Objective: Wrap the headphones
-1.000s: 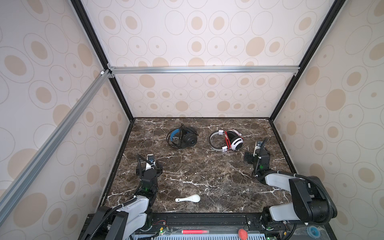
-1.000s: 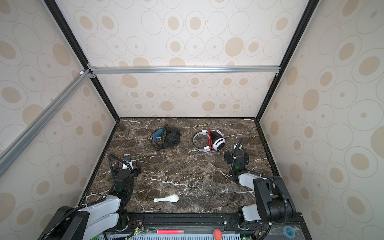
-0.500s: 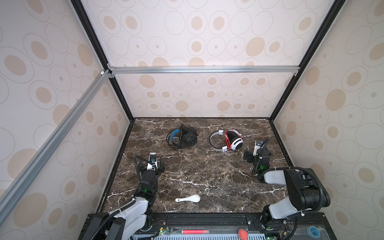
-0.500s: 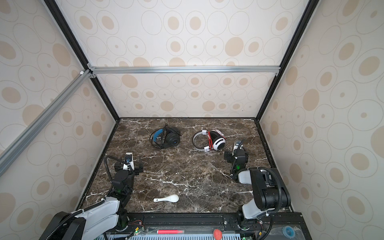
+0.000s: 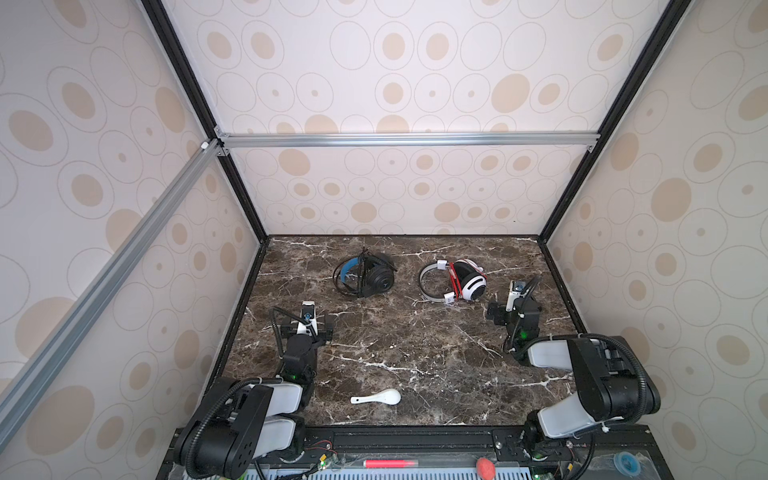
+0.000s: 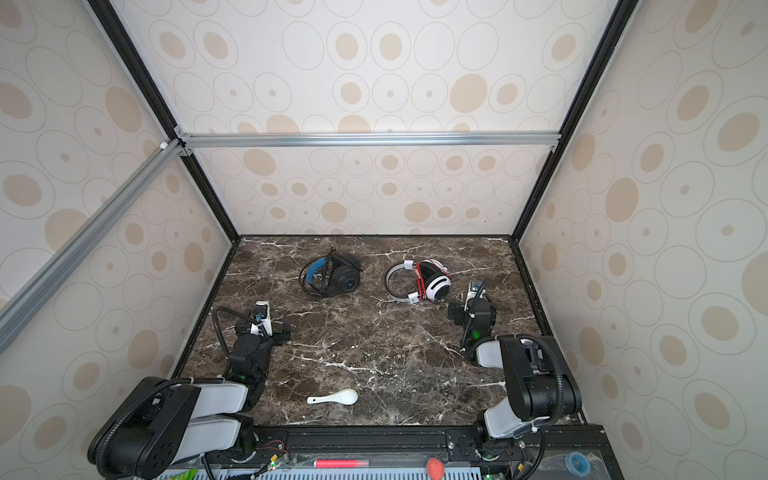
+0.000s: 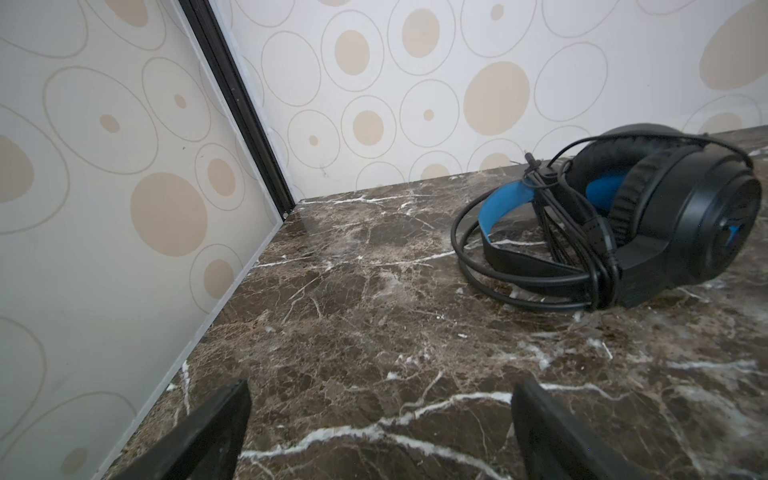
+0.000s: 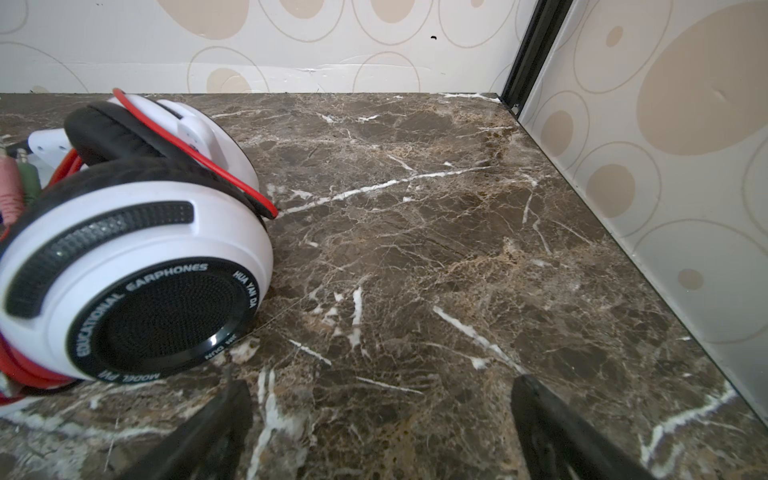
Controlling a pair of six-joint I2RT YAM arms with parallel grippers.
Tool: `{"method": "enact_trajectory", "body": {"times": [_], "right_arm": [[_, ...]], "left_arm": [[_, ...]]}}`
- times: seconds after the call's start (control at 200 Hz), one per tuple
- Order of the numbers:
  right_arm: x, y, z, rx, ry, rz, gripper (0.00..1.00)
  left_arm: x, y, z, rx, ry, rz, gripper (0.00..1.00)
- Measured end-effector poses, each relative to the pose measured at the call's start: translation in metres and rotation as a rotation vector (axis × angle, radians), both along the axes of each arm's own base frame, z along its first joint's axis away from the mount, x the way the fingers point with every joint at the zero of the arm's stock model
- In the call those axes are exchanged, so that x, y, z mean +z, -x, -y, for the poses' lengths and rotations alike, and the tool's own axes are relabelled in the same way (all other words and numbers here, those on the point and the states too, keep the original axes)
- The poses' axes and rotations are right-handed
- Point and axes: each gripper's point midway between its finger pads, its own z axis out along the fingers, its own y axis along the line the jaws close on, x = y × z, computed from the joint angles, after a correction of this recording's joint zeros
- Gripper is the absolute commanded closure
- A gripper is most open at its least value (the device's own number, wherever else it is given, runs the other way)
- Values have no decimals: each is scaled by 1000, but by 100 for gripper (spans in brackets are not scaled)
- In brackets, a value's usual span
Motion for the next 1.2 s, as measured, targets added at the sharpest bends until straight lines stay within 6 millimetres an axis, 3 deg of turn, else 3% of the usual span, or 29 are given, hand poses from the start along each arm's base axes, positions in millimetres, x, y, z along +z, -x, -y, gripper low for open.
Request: {"method": "enact_trajectory", "body": {"times": [0.355,0.61,0.845,1.2], "right_arm": [[0,0,0,0,0,0,0],[0,0,0,0,0,0,0],[0,0,0,0,0,-1,0],[0,0,0,0,0,-1,0]], "left_arm": [[10,-12,-19,52,54,58,2],[-20,-30,-28,57,74,-12,2],[-5,-43,-31,75,102,33,2],[-5,-42,-33,87,104,33,2]]}}
